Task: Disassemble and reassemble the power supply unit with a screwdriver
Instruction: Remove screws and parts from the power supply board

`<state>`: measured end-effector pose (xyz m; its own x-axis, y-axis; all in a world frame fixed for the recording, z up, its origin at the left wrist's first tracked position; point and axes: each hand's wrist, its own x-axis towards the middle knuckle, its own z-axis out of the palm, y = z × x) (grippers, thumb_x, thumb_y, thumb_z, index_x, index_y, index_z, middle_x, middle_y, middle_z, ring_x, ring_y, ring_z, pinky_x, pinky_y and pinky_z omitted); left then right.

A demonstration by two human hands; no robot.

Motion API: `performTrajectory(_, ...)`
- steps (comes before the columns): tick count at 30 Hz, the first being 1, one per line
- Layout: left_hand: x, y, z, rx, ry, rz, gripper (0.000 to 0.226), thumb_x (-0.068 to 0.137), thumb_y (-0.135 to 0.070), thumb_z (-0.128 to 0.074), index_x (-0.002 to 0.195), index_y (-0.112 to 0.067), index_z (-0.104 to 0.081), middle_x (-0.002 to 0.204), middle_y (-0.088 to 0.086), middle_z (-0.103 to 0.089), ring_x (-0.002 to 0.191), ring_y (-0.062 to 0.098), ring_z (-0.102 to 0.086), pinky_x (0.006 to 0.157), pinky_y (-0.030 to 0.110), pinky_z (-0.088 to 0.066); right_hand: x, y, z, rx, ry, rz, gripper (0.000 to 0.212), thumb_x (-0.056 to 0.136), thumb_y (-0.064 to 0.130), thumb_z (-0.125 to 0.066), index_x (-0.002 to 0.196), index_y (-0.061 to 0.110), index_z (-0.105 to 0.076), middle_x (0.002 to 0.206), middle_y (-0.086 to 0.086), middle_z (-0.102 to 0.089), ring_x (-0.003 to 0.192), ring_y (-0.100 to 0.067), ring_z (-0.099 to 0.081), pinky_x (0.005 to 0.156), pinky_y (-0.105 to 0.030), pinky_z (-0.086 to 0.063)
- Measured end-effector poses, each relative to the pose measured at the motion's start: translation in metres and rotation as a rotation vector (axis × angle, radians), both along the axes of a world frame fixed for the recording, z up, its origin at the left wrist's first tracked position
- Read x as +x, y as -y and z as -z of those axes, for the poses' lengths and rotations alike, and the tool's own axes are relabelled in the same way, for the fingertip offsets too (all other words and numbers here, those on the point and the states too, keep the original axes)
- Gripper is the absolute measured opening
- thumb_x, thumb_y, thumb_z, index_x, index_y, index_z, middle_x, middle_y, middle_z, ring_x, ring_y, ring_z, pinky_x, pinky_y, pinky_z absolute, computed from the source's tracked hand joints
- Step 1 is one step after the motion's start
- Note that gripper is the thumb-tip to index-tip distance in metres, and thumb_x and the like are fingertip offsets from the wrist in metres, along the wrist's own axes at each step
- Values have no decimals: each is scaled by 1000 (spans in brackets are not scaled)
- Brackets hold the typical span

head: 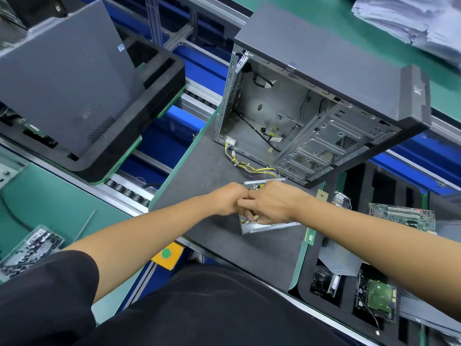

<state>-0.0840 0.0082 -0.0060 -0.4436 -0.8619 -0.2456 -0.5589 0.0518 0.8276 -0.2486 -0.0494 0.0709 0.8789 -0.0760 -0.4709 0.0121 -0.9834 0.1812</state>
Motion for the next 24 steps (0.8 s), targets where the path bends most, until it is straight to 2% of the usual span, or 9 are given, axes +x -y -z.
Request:
performTrajectory(2,1,0,-1,8,-3,15,19,80,-15,-83,97,-18,-78,85,-1,-78,71,0,-54,70,30,-46,-1,1,-2,28,-48,-12,20,96,26,-39,116,24,-36,106,-5,-57,54,-31,-48,56,-43,-51)
performTrajectory(5,2,-3,2,20,-62,-49,19,76,-11,-83,84,-24,-71,77,-10,-72,71,5,-59,71,28,-50,-4,0,0,38,-70,-58,24,102,20,-35,124,26,-42,106,-9,-61,53,-31,-44,56,-42,-50)
performTrajectory(7,4,-4,4,4,3,-99,28,65,-28,-92,80,-27,-69,74,-13,-69,70,6,-63,67,27,-50,-4,-5,3,52,-39,-15,23,104,26,-36,124,24,-47,101,-10,-63,55,-32,-46,52,-39,-43)
performTrajectory(9,3,-5,7,-20,79,-81,40,59,-40,-95,84,-22,-71,75,-8,-70,72,13,-63,67,32,-50,0,-12,4,44,-16,66,23,104,35,-39,119,20,-49,96,-10,-65,59,-33,-57,50,-36,-36)
performTrajectory(12,1,-5,10,-8,23,-68,31,65,-27,-91,86,-18,-71,72,-8,-69,67,8,-57,71,35,-51,4,-17,7,8,0,121,29,104,40,-42,115,14,-48,93,-9,-65,62,-34,-64,48,-35,-36)
performTrajectory(16,5,-5,9,9,-50,64,14,79,-11,-81,87,-21,-74,73,-15,-72,64,-10,-53,63,19,-45,4,-16,1,14,-30,49,24,96,29,-43,117,21,-36,103,-6,-59,49,-29,-43,42,-33,-29)
performTrajectory(19,4,-7,9,-29,-56,64,20,80,-3,-75,75,-21,-70,65,-13,-62,58,-2,-49,60,21,-42,4,-18,2,64,-99,4,21,97,19,-41,117,24,-39,101,-10,-59,45,-25,-36,44,-33,-25)
performTrajectory(22,27,-8,9,35,-141,-78,30,84,-8,-80,86,-35,-68,80,-8,-74,74,0,-67,73,21,-51,5,-20,6,72,17,247,29,97,28,-45,126,28,-47,98,-8,-67,64,-33,-60,49,-34,-22)
performTrajectory(24,58,-8,12,-23,-144,-311,22,83,-15,-83,88,-30,-69,86,-8,-75,84,3,-69,79,19,-49,5,-20,8,18,56,373,30,92,30,-46,122,25,-47,89,-10,-70,73,-35,-65,49,-34,-18)
